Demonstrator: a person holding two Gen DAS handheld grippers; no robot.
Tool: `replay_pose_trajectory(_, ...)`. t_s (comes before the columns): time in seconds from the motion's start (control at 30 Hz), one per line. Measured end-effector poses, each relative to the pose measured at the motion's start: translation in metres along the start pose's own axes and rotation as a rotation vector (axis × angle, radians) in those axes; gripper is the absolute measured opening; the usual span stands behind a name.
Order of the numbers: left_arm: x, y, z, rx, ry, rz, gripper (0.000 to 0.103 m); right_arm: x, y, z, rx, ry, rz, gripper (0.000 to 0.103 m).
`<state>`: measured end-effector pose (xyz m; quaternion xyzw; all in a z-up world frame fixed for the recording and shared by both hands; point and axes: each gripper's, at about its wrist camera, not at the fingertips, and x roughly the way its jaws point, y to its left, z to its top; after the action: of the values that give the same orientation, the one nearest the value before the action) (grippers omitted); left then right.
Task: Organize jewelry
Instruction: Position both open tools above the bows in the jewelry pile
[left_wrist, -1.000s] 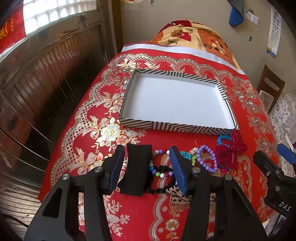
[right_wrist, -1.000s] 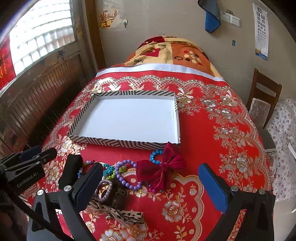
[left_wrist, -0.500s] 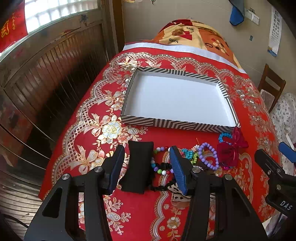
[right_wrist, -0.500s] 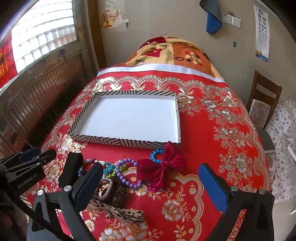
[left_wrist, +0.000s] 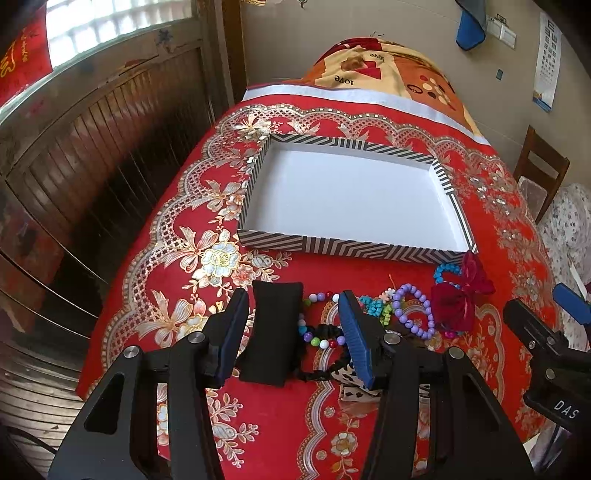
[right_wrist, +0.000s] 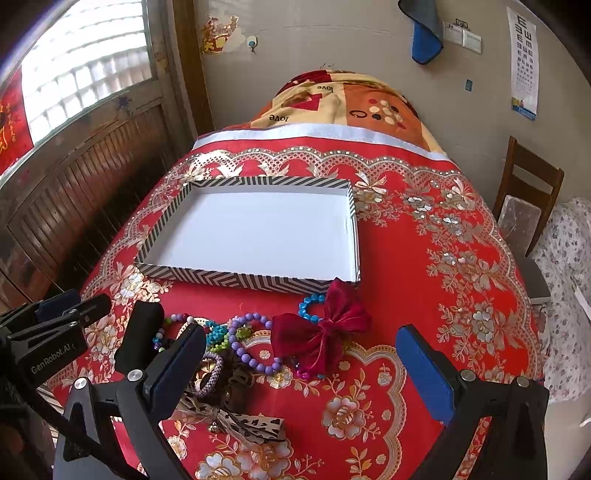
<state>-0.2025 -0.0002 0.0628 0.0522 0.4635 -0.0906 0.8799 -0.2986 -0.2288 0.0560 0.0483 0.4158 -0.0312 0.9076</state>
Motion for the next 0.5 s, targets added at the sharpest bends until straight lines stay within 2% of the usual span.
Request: replay_pose_trajectory(0.5, 0.0012, -0.0005, 0.0010, -0.002, 0.001, 0.006, 0.050, 0.0050, -0.0030, -0.0013, 0.001, 0.020, 0.024, 0.102)
